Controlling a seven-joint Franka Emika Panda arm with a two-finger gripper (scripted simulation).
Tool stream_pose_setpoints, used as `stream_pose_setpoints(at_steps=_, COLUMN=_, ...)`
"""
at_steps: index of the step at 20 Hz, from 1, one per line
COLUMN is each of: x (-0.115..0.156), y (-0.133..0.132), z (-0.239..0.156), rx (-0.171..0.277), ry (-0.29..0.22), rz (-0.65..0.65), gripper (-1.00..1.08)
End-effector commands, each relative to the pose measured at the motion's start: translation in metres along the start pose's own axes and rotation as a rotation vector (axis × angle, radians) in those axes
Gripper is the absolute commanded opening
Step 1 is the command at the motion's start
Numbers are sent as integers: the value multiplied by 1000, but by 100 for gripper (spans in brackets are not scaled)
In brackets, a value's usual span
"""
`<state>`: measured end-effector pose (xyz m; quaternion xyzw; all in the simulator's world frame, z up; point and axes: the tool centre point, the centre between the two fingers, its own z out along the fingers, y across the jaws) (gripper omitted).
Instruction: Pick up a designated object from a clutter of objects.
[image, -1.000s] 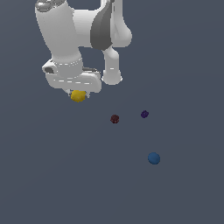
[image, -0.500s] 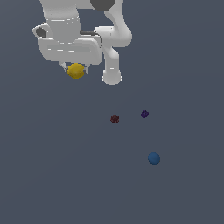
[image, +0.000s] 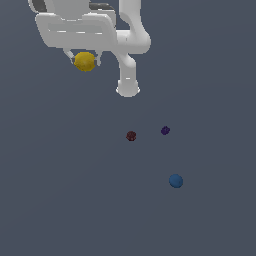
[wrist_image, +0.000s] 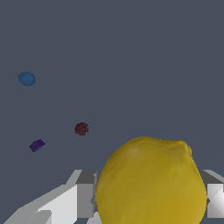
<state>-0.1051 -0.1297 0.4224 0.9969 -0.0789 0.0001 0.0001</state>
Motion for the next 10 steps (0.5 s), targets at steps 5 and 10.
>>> stream_pose_setpoints(at_steps=5, x=-3, y=0, z=-11, rx=0, ry=0, rz=0, gripper=-100)
stream_pose_setpoints(at_steps=10, x=-1, y=0, z=-8, rx=0, ry=0, rz=0, gripper=-100)
